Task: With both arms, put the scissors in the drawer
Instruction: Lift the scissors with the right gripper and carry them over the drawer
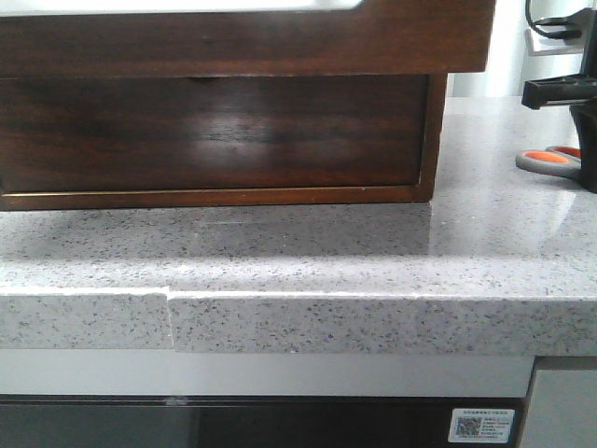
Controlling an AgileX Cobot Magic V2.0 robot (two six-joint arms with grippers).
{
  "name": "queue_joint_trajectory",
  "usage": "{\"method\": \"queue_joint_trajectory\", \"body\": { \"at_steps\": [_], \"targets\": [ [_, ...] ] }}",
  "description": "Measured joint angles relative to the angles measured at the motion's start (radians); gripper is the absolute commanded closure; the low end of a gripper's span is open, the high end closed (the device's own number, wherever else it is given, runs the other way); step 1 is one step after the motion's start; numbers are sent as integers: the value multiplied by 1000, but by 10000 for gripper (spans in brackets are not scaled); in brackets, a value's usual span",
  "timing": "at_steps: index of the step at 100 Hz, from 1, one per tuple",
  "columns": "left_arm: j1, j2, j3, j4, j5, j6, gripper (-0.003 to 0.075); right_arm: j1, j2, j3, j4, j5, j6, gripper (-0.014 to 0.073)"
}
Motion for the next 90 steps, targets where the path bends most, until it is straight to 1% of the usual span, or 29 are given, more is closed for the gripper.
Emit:
{"method": "queue_joint_trajectory", "body": {
  "at_steps": [14, 26, 43, 50, 55, 62, 71, 90],
  "targets": [
    [0, 0, 0, 0, 0, 0, 363, 0, -22, 0, 1, 1, -12, 666],
    [0, 0, 0, 0, 0, -1, 363, 0, -123, 0, 25, -29, -48, 666],
    [0, 0, 0, 0, 0, -1, 363, 0, -359, 0, 133, -143, -175, 666],
    [0, 0, 0, 0, 0, -1, 363, 8, -447, 0, 192, -205, -258, 666],
    [0, 0, 0, 0, 0, -1, 363, 22, -501, 0, 240, -244, -348, 666],
    [0, 0, 0, 0, 1, -1, 363, 61, -558, 0, 304, -284, -450, 666],
    [0, 0, 0, 0, 1, -1, 363, 143, -614, 0, 372, -319, -583, 666],
    [0, 0, 0, 0, 1, -1, 363, 382, -621, 0, 391, -354, -767, 666]
  ]
}}
